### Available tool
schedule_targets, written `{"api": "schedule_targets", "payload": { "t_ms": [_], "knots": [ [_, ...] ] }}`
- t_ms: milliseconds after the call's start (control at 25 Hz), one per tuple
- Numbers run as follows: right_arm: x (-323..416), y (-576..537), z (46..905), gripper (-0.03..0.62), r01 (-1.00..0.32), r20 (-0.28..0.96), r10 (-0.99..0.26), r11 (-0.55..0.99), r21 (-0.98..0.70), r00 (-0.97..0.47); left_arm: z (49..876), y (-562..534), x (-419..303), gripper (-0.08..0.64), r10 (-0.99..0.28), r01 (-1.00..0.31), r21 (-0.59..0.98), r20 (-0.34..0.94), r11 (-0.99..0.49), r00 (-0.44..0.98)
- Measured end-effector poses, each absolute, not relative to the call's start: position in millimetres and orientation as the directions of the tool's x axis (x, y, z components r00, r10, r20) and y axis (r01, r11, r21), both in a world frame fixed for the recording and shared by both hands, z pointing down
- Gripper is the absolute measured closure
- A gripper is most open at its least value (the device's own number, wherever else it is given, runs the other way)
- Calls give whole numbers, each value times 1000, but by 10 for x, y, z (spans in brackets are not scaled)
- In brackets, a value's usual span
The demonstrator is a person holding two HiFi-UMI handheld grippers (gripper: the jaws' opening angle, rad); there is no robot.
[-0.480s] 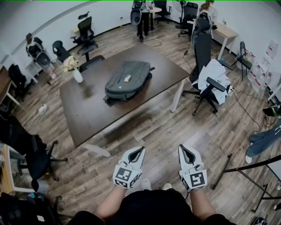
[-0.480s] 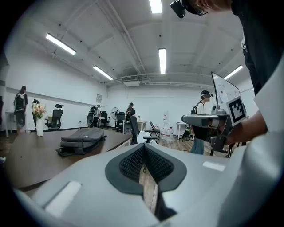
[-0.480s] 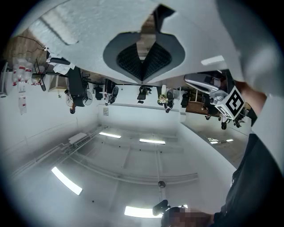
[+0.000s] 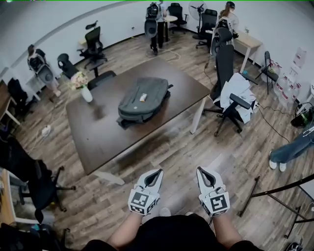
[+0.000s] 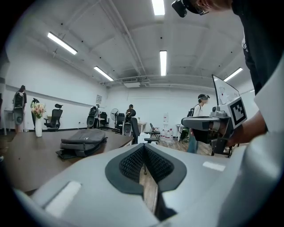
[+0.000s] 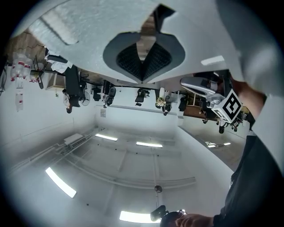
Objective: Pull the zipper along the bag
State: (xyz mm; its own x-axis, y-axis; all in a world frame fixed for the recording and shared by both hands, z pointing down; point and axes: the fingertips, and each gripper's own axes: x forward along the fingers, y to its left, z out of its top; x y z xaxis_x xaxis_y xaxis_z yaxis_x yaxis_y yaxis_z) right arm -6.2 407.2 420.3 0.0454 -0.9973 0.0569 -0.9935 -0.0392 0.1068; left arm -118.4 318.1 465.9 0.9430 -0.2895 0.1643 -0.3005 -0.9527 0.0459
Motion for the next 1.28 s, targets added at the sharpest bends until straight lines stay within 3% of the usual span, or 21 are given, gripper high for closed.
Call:
{"api": "schedule_targets", "payload": {
  "t_ms": [480,1280],
  "knots": [
    [137,3656,4344,591,-999,59,-998,-34,11,35,4821,2727,-1075,543,-312,-330,57,205,-942,928],
    [1332,2161,4460,591,-966,92,-961,260,-15,-260,4973,1499,-44,543,-498,-521,-8,306,-854,811]
  ]
}}
